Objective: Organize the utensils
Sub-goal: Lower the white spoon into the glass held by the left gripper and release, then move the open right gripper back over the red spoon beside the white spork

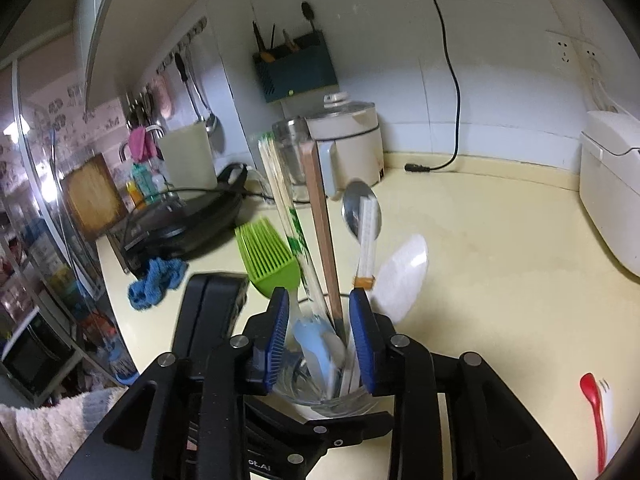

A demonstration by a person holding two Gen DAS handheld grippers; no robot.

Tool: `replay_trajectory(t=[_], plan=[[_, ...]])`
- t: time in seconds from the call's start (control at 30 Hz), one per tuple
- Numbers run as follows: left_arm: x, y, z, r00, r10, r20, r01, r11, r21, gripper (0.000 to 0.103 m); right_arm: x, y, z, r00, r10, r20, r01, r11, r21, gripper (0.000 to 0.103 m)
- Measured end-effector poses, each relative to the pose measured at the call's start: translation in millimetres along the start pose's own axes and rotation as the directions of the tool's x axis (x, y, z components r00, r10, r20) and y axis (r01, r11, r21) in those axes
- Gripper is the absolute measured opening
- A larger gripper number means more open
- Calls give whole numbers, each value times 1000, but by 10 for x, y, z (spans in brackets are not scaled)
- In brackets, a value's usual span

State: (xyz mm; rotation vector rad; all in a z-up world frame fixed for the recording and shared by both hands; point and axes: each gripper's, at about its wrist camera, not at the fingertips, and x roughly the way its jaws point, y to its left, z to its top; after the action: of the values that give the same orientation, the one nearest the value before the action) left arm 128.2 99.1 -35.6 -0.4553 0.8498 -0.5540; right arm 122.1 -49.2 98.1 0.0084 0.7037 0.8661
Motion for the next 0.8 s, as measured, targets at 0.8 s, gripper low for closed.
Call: replay_trajectory(t=[0.8], plan=[[-2,0,1,1000,0,0,0,1000,0,100,-760,-1343,-823,917,-393,-68,397,884,248,32]])
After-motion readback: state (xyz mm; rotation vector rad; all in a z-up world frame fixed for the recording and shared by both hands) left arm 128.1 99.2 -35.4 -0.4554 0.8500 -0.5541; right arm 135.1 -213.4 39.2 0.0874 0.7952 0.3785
